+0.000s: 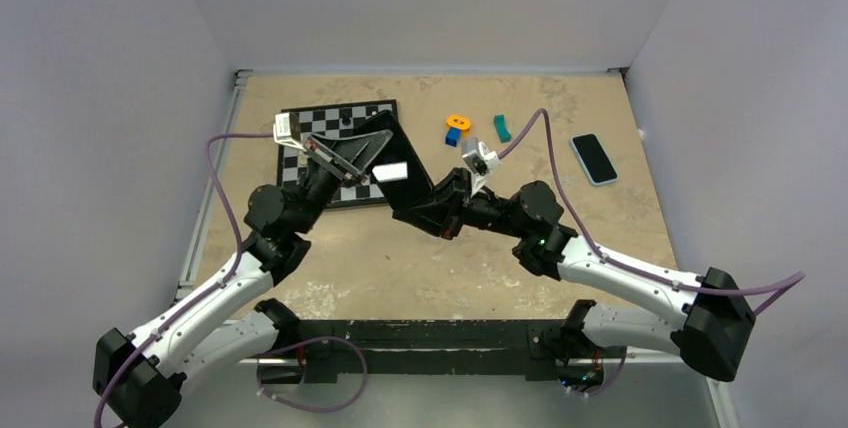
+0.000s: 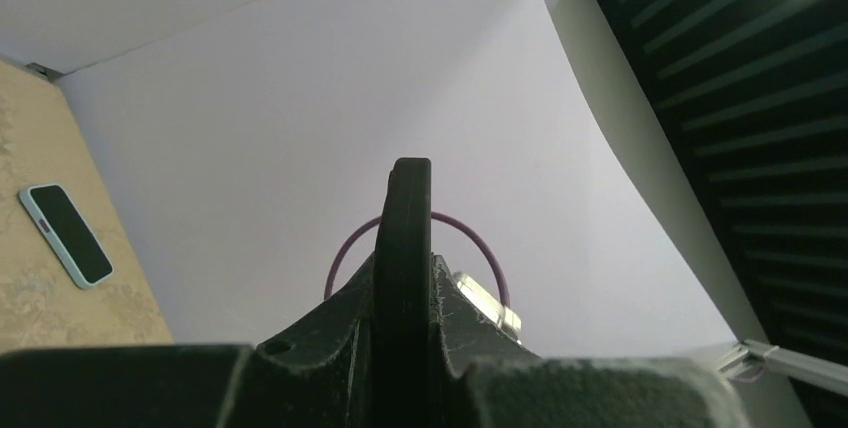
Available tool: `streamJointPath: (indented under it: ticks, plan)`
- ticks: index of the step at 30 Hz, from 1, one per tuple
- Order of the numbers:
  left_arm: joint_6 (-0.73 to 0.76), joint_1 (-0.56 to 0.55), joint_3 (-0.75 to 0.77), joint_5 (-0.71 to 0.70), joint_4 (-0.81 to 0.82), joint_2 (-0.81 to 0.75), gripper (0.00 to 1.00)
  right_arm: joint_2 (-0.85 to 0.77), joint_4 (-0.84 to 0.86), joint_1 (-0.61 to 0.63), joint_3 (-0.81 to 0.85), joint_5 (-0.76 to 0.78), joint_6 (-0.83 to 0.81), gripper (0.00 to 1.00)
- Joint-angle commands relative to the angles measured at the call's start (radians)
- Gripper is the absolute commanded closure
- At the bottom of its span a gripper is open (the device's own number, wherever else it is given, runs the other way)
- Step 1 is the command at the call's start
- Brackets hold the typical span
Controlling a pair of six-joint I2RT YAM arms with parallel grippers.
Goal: Take the phone out of the phone case
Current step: Remove the phone case from the phone.
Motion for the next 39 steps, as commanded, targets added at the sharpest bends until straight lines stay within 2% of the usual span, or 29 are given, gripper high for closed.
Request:
streamJointPath:
  ticks: [1, 3, 5, 12, 15, 18, 21, 26, 29, 35, 39]
  plan:
    - [0.029, -0.015, 0.049, 0.243, 0.16, -0.048, 1.0, 0.024, -0.057, -0.077, -0.016, -0.074, 0.207, 1.0]
    - [0.017, -0.011, 0.066, 0.28, 0.179, -0.026, 1.0, 0.041, 0.018, -0.109, -0.047, -0.104, 0.271, 1.0]
    - [0.021, -0.008, 0.087, 0.304, 0.161, -0.018, 1.0, 0.061, -0.02, -0.124, -0.035, -0.104, 0.282, 0.98]
    - [0.204, 0.023, 0.176, 0.319, -0.098, -0.079, 1.0, -0.044, -0.262, -0.122, -0.039, -0.061, 0.084, 0.49]
    - [0.275, 0.028, 0.213, 0.323, -0.192, -0.085, 1.0, -0.153, -0.364, -0.119, -0.046, -0.058, 0.009, 0.4]
    - [0.317, 0.044, 0.225, 0.315, -0.262, -0.087, 1.0, -0.231, -0.425, -0.119, -0.041, -0.071, -0.009, 0.39]
    - [0.319, 0.054, 0.227, 0.318, -0.261, -0.076, 1.0, -0.262, -0.421, -0.123, -0.033, -0.109, 0.014, 0.39]
    - [0.297, 0.055, 0.231, 0.345, -0.243, -0.051, 1.0, -0.224, -0.265, -0.123, 0.006, -0.237, 0.136, 0.4]
    - [0.278, 0.057, 0.23, 0.359, -0.23, -0.044, 1.0, -0.188, -0.206, -0.123, 0.031, -0.294, 0.15, 0.41]
    - [0.236, 0.057, 0.221, 0.387, -0.204, -0.04, 1.0, -0.159, -0.098, -0.123, 0.032, -0.338, 0.166, 0.45]
    - [0.201, 0.056, 0.208, 0.403, -0.174, -0.031, 1.0, -0.141, -0.083, -0.123, 0.036, -0.338, 0.167, 0.5]
